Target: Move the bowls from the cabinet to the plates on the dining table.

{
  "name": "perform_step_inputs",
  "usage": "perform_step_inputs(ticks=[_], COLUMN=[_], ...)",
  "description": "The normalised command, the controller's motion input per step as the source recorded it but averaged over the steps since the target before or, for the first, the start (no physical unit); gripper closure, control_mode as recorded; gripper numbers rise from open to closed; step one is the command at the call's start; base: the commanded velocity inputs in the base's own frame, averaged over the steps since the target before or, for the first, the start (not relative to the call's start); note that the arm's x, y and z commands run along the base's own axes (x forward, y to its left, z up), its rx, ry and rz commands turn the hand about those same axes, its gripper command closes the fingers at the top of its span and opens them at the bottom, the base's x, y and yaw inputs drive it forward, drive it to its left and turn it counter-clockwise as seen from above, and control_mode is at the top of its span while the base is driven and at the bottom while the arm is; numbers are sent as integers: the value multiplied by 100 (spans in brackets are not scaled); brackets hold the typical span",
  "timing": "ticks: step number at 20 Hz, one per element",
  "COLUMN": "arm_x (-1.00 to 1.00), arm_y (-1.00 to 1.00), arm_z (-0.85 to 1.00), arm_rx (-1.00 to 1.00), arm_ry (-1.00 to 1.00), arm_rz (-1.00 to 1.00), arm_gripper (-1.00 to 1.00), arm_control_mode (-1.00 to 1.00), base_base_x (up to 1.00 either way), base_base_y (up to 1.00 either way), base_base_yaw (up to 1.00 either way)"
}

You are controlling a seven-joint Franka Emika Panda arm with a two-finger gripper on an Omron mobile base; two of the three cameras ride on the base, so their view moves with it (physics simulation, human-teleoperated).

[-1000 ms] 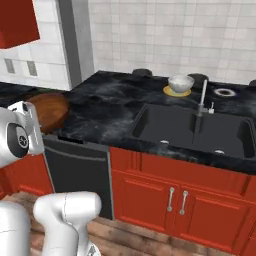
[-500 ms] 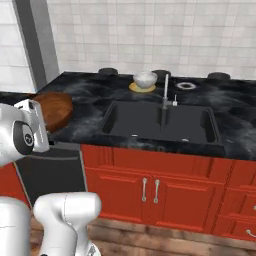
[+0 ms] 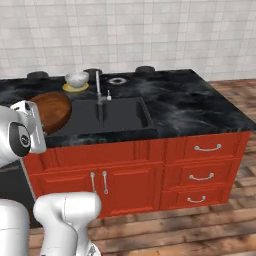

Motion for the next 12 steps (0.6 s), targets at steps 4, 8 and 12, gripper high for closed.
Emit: perform_step_inputs(ticks=[4,8,12], arm_x=[0,0,0], arm_y=[0,0,0], arm_z=[0,0,0], arm_rx=[0,0,0], arm_ry=[0,0,0], arm_rz=[0,0,0], arm_gripper=[100,100,100], arm_control_mode=[100,100,100], base_base_x=[65,77,68], base_base_y=[-71,-73,-82], base_base_yaw=[-24,-14,-10])
